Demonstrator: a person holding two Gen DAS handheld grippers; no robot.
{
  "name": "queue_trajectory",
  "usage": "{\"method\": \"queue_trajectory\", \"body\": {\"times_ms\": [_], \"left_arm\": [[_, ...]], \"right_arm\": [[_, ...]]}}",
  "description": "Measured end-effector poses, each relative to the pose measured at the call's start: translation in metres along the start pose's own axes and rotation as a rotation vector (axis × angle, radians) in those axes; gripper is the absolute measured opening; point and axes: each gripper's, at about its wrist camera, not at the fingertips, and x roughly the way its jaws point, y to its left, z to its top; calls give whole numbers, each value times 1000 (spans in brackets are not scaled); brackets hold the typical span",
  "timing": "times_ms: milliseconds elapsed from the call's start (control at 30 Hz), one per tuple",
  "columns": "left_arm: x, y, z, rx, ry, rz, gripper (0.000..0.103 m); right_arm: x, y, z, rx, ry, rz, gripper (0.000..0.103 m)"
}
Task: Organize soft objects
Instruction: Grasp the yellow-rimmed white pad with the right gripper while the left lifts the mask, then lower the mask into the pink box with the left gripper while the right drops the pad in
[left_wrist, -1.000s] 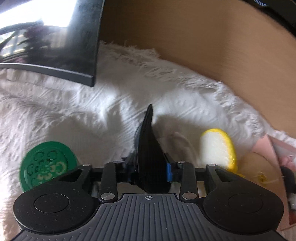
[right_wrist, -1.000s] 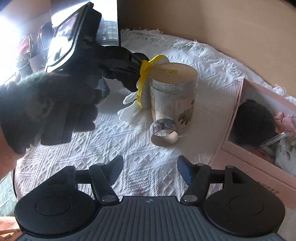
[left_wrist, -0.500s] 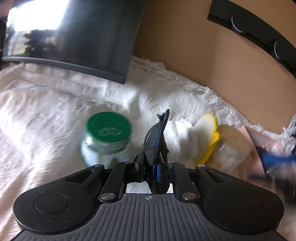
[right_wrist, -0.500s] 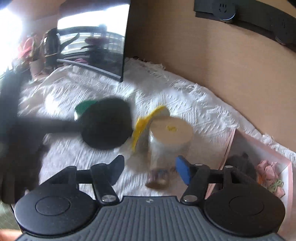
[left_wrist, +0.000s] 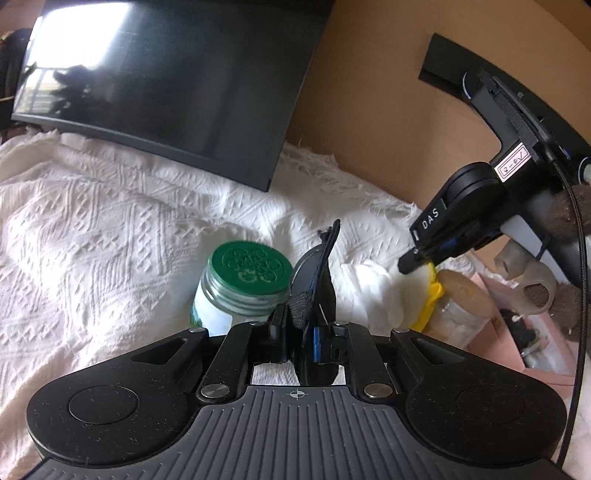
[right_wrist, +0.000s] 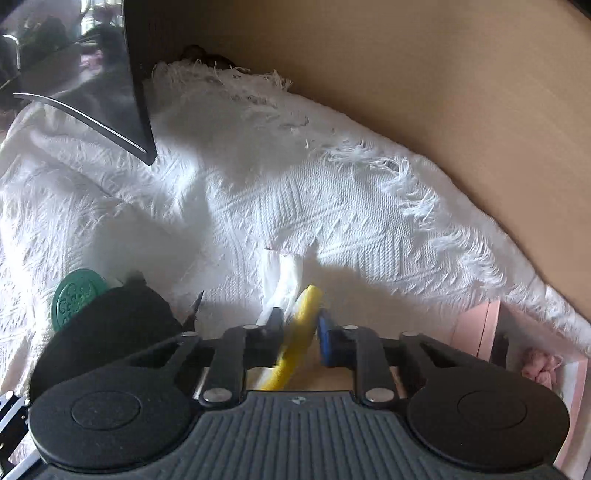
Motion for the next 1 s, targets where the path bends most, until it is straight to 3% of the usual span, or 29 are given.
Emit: {"method": "queue_trajectory", "body": {"times_ms": [100, 333, 500, 700, 1000], "left_arm": [[-11, 0, 13, 2, -38, -18, 14], [-40, -18, 69, 67, -164, -28, 14], [-55, -55, 99, 124, -218, -92, 14], [-51, -130, 105, 201, -191, -230, 14], [-21, -242, 75, 330, -69, -403, 14]], "right_arm": [[-24, 1, -1, -5, -47, 72, 13], [-136, -4, -7, -31, -321, 151, 13], [-197, -37, -27, 15, -488, 148, 13], [-239, -107, -71, 144, -603, 57, 13], [-256, -205, -158, 392, -655, -72, 13]]}}
